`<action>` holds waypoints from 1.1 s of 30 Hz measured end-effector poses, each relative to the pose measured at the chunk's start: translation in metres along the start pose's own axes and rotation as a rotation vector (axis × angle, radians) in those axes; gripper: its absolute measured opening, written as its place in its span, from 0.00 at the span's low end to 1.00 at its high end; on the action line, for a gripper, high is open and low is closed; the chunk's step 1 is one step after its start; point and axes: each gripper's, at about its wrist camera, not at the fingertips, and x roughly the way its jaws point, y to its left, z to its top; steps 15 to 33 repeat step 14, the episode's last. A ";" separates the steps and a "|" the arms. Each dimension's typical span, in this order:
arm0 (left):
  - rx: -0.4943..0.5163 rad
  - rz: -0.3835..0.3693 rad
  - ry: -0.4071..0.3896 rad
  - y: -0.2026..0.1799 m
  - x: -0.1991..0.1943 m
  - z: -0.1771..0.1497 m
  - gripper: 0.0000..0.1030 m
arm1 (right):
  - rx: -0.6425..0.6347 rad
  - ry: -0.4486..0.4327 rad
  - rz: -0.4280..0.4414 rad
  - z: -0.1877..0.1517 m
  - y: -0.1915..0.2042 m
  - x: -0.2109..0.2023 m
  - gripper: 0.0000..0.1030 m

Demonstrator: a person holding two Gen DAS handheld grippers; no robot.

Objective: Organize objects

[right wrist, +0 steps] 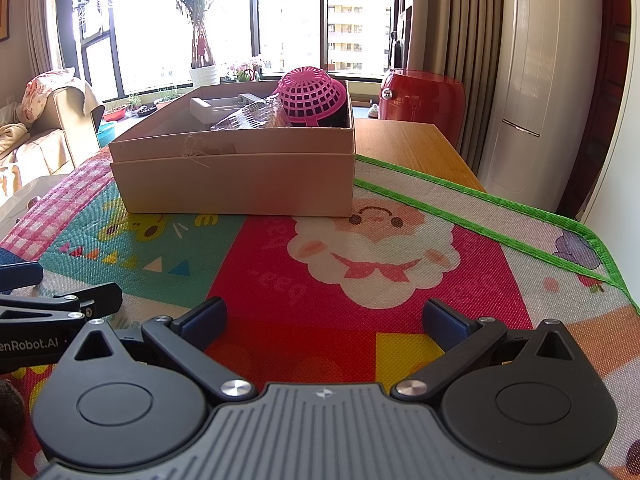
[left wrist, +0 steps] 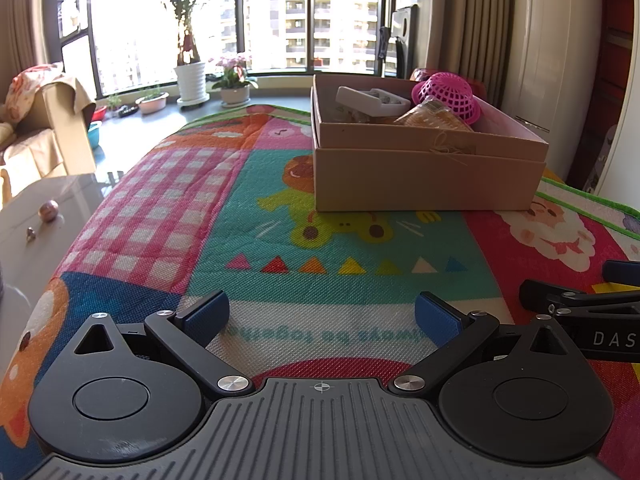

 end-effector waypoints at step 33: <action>0.001 0.001 0.000 0.000 0.000 0.000 0.99 | 0.000 0.000 0.000 0.000 0.000 0.000 1.00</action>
